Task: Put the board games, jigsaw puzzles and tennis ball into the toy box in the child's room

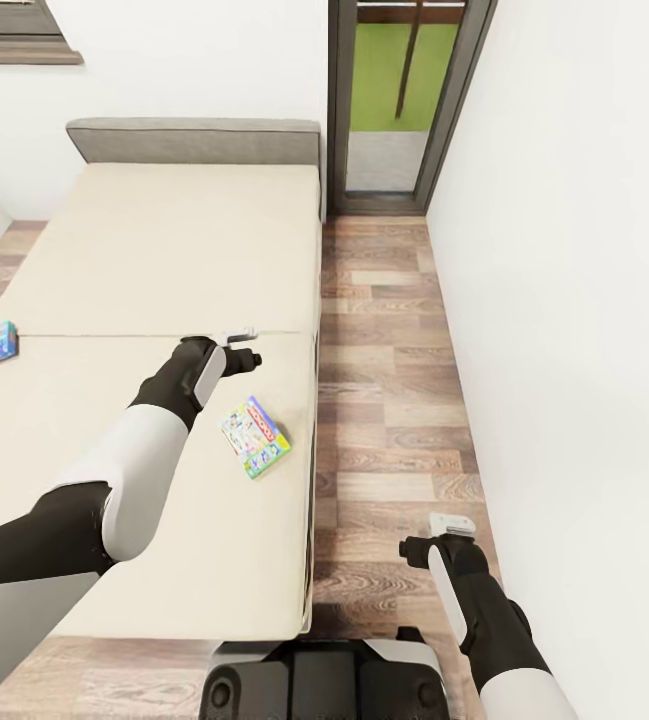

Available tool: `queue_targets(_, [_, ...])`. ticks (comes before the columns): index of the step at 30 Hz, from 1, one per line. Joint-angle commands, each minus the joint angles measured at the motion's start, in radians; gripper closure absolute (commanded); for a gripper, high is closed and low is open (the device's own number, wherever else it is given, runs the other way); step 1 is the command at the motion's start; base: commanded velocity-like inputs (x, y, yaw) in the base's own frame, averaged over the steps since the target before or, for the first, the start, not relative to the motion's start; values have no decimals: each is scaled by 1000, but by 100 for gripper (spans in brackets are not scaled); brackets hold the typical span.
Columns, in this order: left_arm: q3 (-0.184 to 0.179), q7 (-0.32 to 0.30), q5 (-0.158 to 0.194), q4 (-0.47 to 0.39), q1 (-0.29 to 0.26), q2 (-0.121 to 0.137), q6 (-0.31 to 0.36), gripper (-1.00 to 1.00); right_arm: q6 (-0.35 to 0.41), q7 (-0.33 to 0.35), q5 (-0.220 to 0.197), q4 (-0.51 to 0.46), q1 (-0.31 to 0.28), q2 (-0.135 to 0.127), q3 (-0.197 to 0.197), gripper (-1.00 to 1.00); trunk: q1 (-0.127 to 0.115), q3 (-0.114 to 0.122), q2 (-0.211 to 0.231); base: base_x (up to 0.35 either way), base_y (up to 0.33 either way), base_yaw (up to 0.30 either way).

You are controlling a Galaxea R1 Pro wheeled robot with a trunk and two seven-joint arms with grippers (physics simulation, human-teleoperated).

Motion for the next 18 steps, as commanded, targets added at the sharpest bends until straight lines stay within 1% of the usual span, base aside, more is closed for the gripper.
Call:
queue_targets(1, [6,3,0,-1,-1,-1,5,-100,4,-4,-3,-1,0,1,-1,-100,1,-3,-2,0,0,0])
queue_targets(18, [6,4,0,-2,-1,-1,5,-100,4,-4,-2,0,0,0,-1,-100,1,-31,-2,0,0,0])
